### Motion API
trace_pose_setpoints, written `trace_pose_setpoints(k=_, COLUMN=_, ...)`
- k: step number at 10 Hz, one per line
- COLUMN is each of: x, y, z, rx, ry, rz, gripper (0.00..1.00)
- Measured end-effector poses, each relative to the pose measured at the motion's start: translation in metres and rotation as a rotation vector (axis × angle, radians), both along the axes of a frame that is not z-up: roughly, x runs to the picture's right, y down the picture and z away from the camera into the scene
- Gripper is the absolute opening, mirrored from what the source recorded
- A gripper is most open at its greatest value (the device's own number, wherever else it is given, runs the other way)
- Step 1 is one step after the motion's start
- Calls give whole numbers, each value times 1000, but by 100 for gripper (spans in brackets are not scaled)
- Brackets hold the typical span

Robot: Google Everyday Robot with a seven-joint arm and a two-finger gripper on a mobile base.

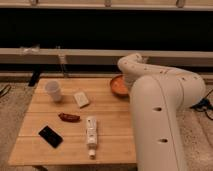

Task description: Drag the ceramic bowl in a circle

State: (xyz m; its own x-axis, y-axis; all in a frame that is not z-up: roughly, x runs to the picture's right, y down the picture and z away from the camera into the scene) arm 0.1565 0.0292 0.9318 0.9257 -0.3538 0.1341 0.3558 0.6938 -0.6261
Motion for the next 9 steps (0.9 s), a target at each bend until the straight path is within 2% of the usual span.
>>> trace_pose_setpoints(k=4, x=-67, y=-20, z=-4, rx=44, ry=-104, rz=-93, gripper=0)
trace_pose_setpoints(k=7, x=-96, y=-15, z=-17, rx=57, ry=-167, rz=-147, gripper=0)
trace_pose_setpoints(k=9, x=-115, y=0, z=-32, rx=51, ry=-218, rz=-163, gripper=0)
